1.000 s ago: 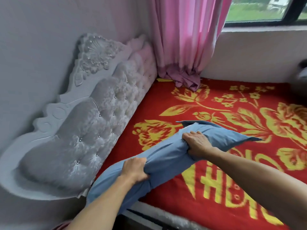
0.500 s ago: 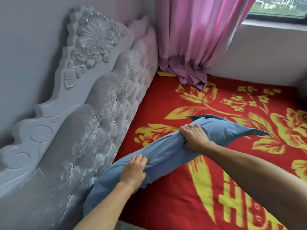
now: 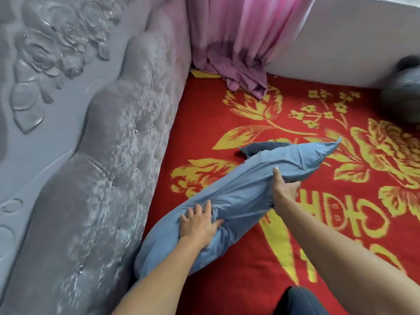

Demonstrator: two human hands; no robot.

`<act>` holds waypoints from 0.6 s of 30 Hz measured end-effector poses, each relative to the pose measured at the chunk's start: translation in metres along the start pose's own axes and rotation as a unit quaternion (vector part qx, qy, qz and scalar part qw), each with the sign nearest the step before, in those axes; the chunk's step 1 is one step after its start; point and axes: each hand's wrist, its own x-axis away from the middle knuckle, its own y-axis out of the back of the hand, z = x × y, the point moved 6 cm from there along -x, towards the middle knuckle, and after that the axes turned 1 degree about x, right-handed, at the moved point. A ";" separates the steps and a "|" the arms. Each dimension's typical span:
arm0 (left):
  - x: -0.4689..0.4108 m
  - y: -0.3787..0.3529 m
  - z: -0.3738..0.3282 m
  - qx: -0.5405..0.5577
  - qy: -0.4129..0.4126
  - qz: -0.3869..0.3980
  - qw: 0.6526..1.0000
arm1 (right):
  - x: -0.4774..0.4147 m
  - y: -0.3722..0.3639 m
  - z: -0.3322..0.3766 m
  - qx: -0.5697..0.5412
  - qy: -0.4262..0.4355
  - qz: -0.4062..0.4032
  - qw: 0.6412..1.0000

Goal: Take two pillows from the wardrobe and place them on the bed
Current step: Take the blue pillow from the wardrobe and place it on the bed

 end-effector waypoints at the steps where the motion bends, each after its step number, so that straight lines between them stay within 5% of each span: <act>1: 0.004 -0.003 -0.005 -0.002 -0.015 -0.003 1.000 | 0.001 -0.003 -0.010 -0.032 -0.057 0.010 0.998; 5: 0.027 0.007 -0.025 0.039 -0.087 -0.055 0.994 | -0.003 -0.015 -0.008 0.021 -0.069 0.040 0.997; 11: 0.015 0.131 -0.003 0.064 -0.059 -0.172 0.981 | 0.008 -0.054 0.105 0.061 0.113 0.040 0.991; 18: -0.025 0.228 -0.012 0.068 -0.032 -0.259 0.963 | -0.015 -0.138 0.257 -0.023 0.235 0.184 0.954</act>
